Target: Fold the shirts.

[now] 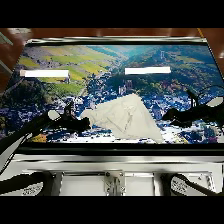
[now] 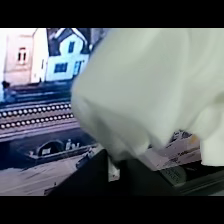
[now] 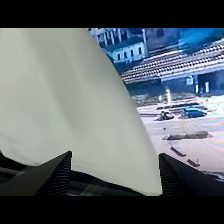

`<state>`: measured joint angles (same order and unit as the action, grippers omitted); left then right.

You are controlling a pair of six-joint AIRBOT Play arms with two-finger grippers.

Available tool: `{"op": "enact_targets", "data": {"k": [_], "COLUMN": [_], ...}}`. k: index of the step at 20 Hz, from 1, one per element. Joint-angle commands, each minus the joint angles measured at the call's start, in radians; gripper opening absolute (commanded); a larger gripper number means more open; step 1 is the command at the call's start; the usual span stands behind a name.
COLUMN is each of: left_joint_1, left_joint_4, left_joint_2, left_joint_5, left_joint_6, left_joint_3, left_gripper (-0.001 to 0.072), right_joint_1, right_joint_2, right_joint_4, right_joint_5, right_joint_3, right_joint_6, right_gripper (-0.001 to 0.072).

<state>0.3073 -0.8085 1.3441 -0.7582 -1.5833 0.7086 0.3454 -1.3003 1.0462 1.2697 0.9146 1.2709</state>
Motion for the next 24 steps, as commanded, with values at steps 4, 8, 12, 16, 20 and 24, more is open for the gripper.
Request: {"op": "enact_targets", "data": {"k": [4,8,12,16,20,24], "left_joint_1": [0.017,0.017,0.017,0.013,0.013,0.013], "left_joint_4": [0.020,-0.022,-0.047,-0.048,-0.048,-0.047], "left_joint_2": [0.004,-0.050,-0.122,-0.174,-0.186,-0.190], "left_joint_5": [0.023,-0.009,-0.032,-0.033,-0.035,-0.036], "left_joint_6": [0.073,0.072,0.072,0.071,0.071,0.069], "left_joint_3": [0.039,0.069,0.068,0.068,0.068,0.069], "left_gripper": [0.0040,0.0040,0.0040,0.0039,0.0039,0.0040], "right_joint_1": [-0.072,-0.204,-0.203,-0.047,0.039,-0.039], "right_joint_2": [-0.097,-0.207,-0.209,-0.146,-0.156,-0.212], "right_joint_4": [0.003,0.040,0.076,0.138,0.093,-0.060], "right_joint_5": [0.063,0.000,0.034,0.109,0.124,0.066], "right_joint_3": [-0.007,-0.007,0.010,0.050,-0.013,-0.096], "right_joint_6": [-0.021,-0.026,-0.071,-0.074,-0.053,-0.075], "right_gripper": [0.0657,0.0657,0.0656,0.0656,0.0656,0.0654]}}
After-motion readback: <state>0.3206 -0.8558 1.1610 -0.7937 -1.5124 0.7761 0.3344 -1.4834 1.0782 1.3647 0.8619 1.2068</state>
